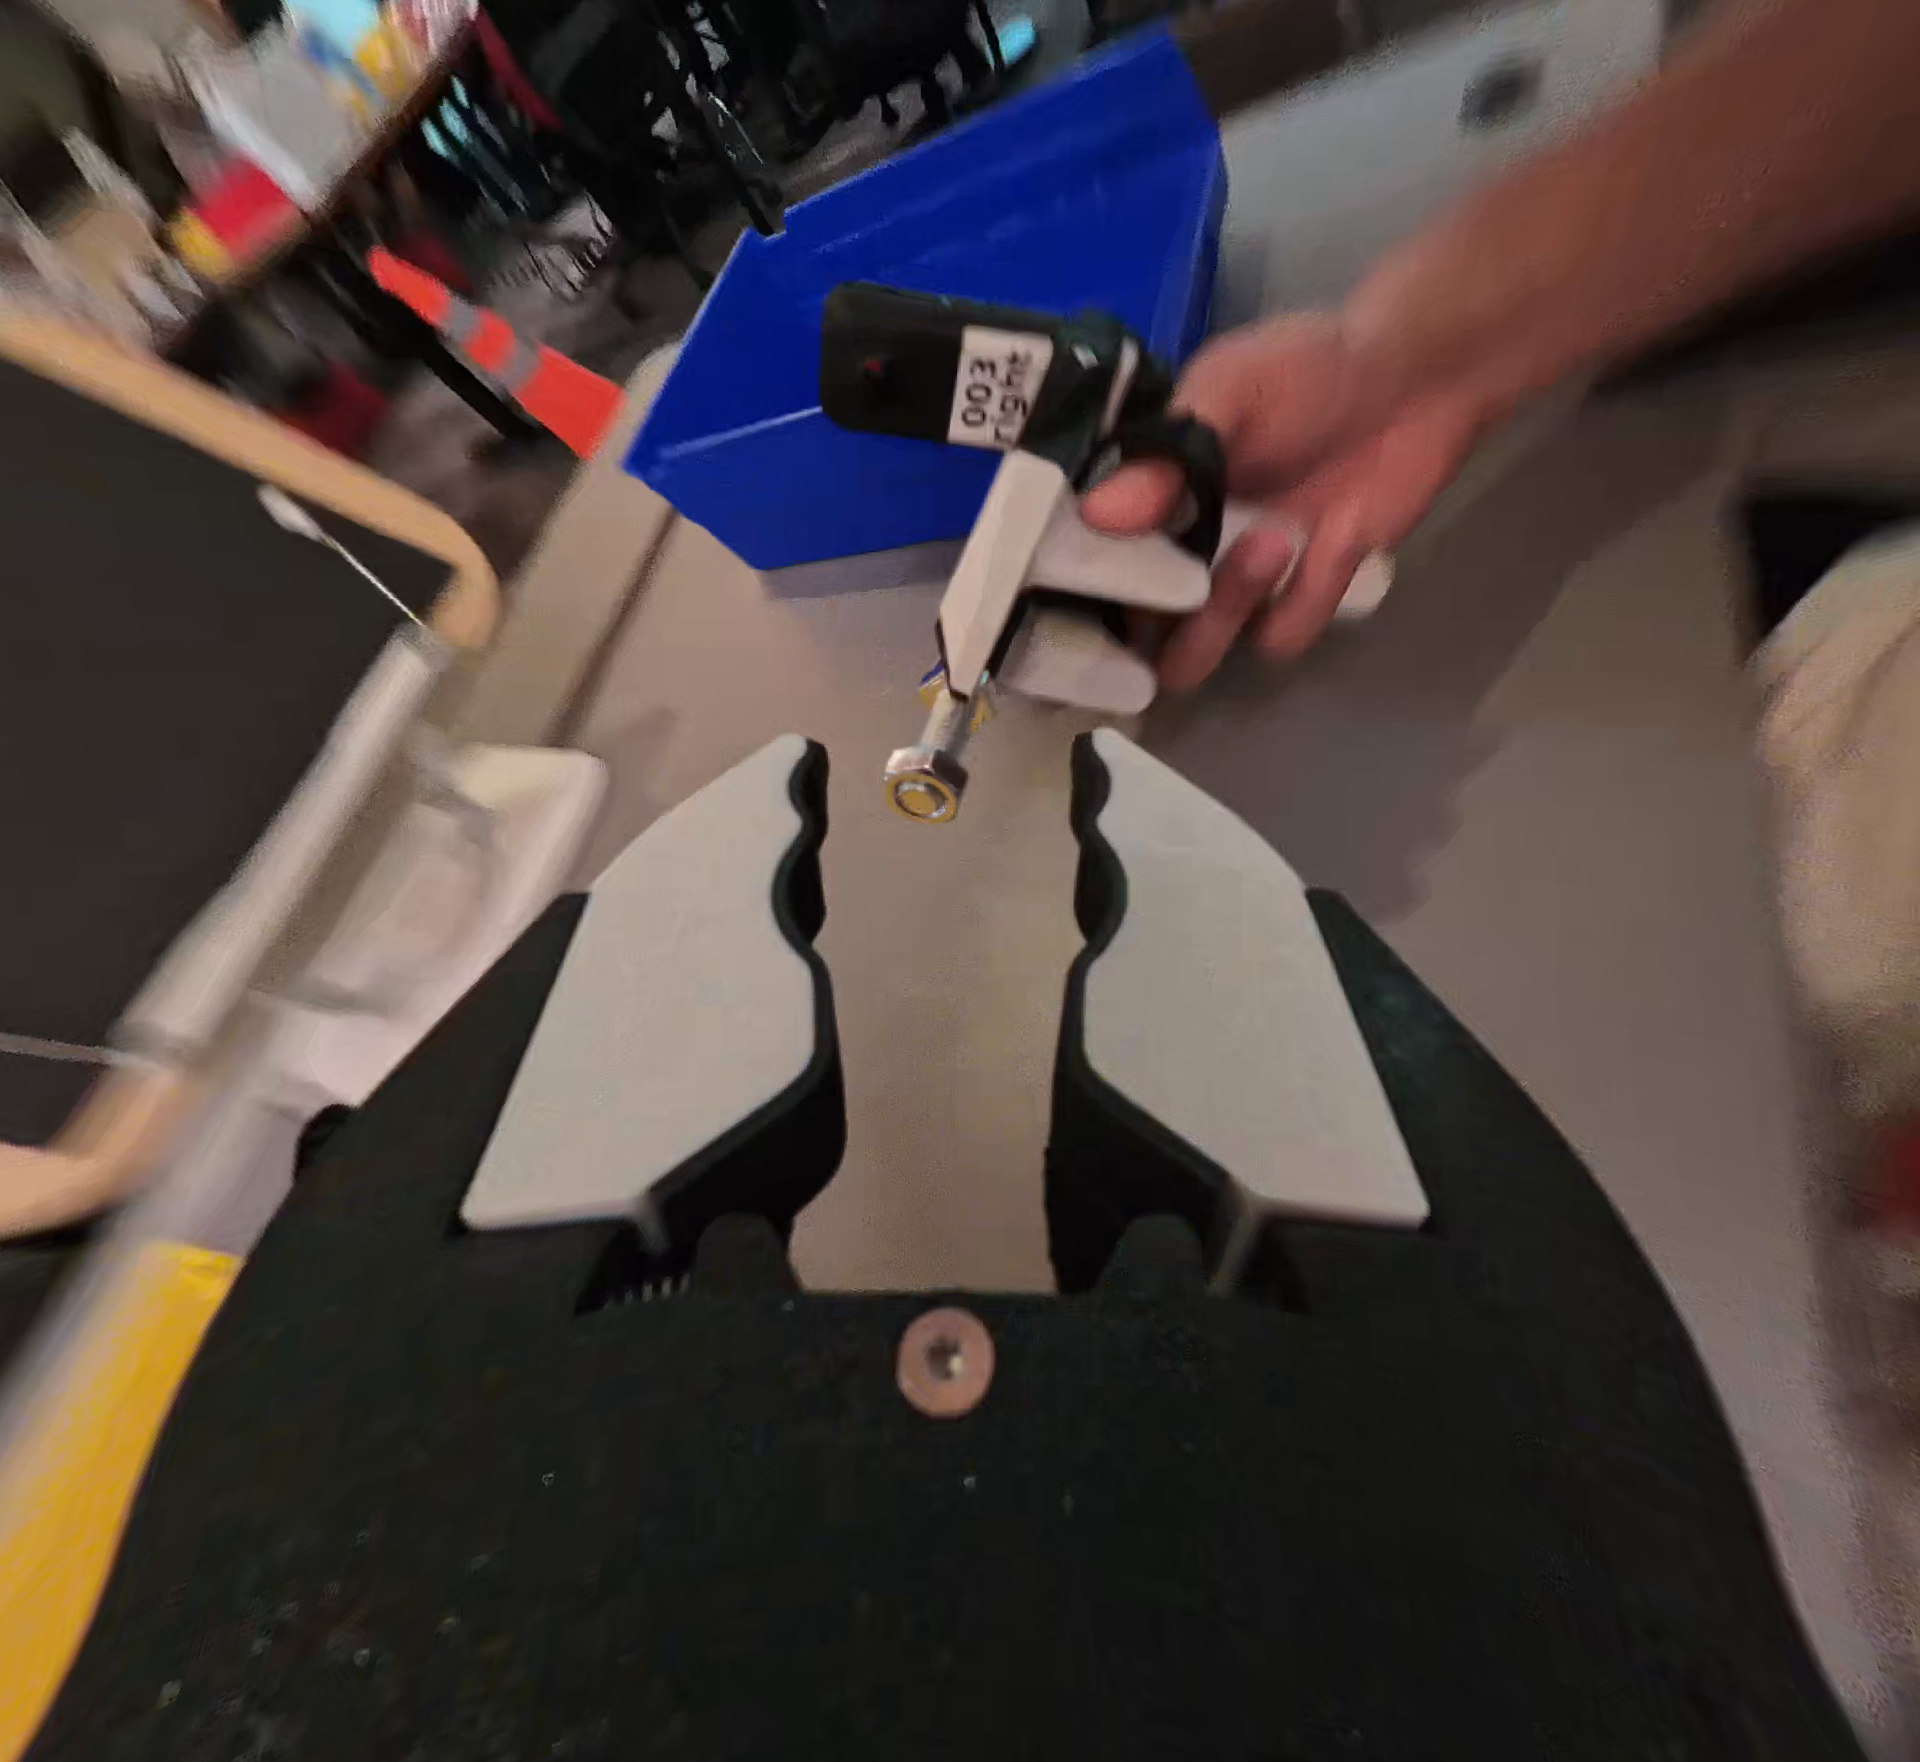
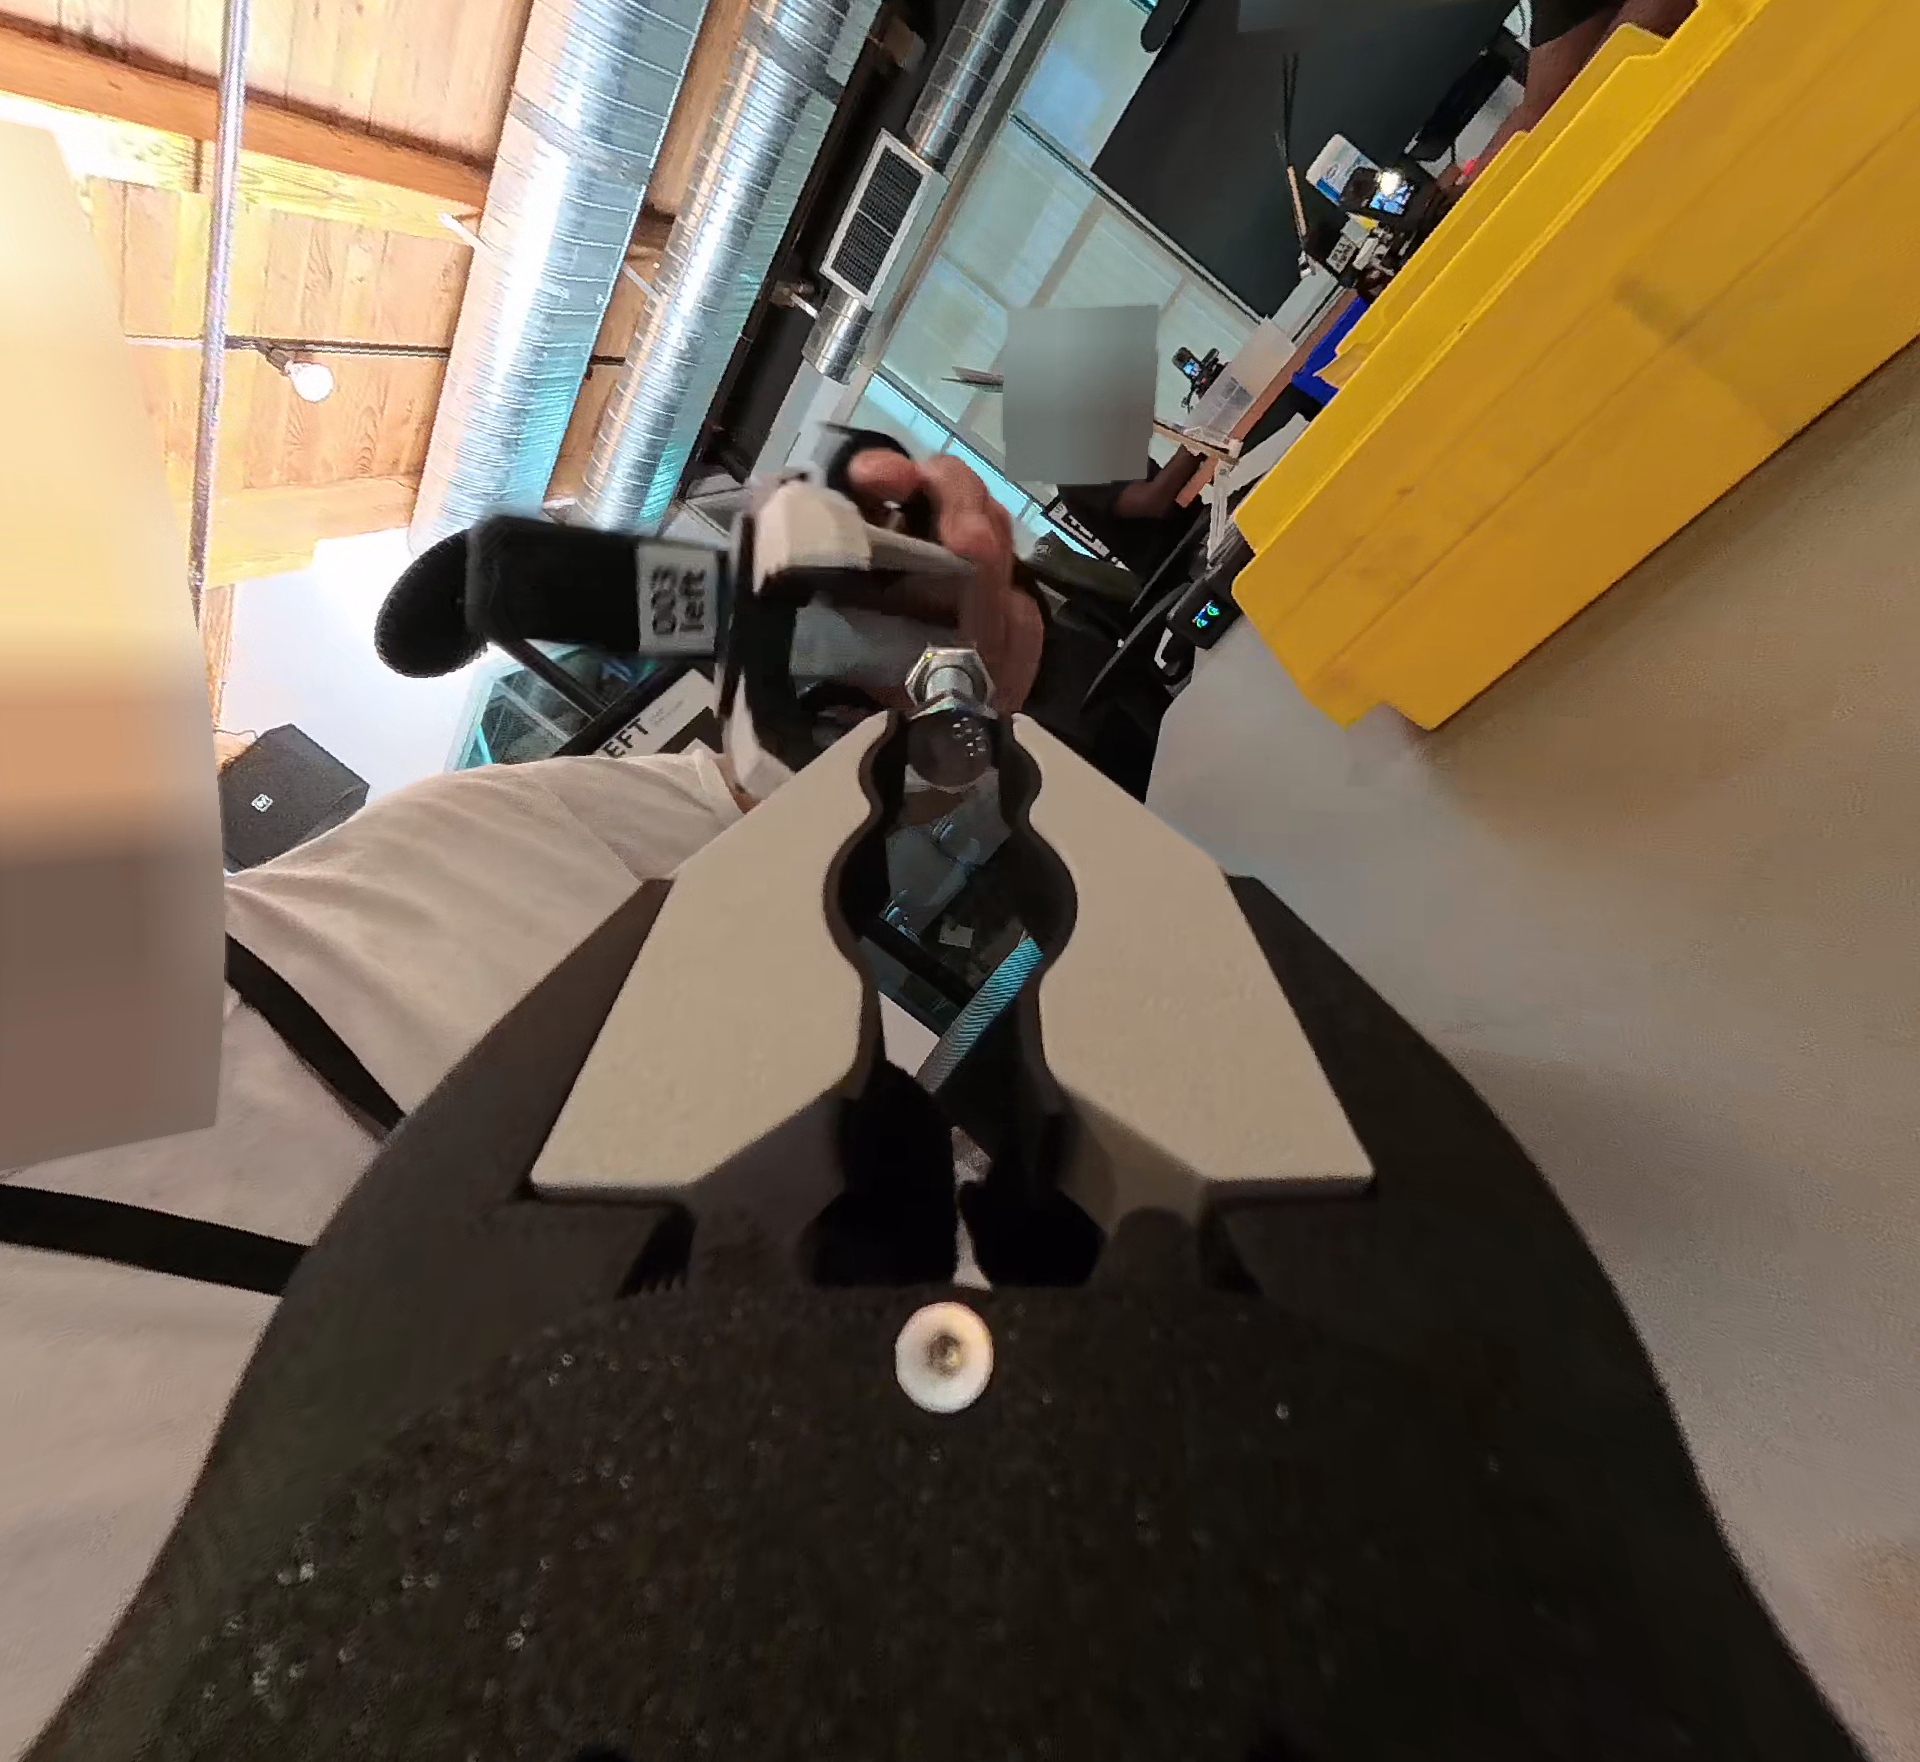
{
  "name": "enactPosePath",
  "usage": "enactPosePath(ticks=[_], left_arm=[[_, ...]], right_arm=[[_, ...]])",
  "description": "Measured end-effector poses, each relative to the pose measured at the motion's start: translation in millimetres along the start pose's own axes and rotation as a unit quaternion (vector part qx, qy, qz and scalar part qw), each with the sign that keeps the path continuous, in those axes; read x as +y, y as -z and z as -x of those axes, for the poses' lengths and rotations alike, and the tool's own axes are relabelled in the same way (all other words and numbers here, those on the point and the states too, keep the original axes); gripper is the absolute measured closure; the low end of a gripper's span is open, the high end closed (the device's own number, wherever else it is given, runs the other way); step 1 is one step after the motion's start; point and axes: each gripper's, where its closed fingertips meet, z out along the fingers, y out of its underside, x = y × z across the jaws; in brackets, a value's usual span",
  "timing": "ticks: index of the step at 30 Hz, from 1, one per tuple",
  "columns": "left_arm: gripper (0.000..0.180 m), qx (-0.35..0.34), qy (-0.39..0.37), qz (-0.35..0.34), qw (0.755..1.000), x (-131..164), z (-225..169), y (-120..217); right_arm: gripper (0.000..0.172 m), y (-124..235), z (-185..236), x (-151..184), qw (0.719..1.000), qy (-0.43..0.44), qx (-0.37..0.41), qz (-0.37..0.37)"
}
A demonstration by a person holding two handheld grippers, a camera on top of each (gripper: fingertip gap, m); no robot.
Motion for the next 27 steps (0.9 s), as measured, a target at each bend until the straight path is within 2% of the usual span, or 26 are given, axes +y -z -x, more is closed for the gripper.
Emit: enactPosePath(ticks=[2, 5, 8, 12, 14, 16, 19, 22, 25, 27], left_arm=[[0.144, 0.026, 0.185, -0.039, 0.982, -0.5, 4.6, 4.8], [0.145, 0.085, 0.393, -0.1, 0.91, -2.8, 5.2, 8.6], [0.159, 0.108, 0.532, -0.112, 0.832, 8.0, 3.2, 4.2], [0.155, 0.156, 0.666, -0.13, 0.718, 23.2, 3.9, -5.2], [0.152, 0.182, 0.702, -0.132, 0.675, 26.4, 2.0, -10.5], [0.149, 0.196, 0.713, -0.133, 0.66, 25.1, -0.4, -13.7], [0.149, 0.199, 0.711, -0.135, 0.66, 21.4, 0.8, -15.1], [0.152, 0.192, 0.706, -0.135, 0.668, 21.4, 5.1, -15.6], [0.163, 0.193, 0.701, -0.124, 0.676, 24.2, 4.8, -16.2], [0.163, 0.199, 0.683, -0.114, 0.693, 24.2, 2.8, -16.6]], right_arm=[[0.155, -1.8, 1.4, 2.6, 1.0, 0.001, 0.0, 0.002], [0.155, -2.7, 2.6, 5.1, 1.0, 0.004, 0.001, 0.007], [0.155, -2.3, 3.8, 6.5, 1.0, 0.008, 0.002, 0.008], [0.155, -2.5, 4.9, 9.3, 1.0, 0.009, 0.003, 0.012], [0.155, -4.0, 4.9, 11.1, 1.0, 0.012, 0.006, 0.015], [0.155, -4.3, 2.8, 12.2, 1.0, 0.02, 0.015, 0.017], [0.155, -3.3, -5.2, 10.2, 0.998, 0.046, 0.043, 0.021], [0.155, -5.0, -5.4, 12.2, 0.994, 0.08, 0.062, 0.032], [0.155, -6.6, -2.7, 12.4, 0.993, 0.096, 0.066, 0.036], [0.155, -5.7, -3.1, 13.4, 0.992, 0.099, 0.068, 0.036]])
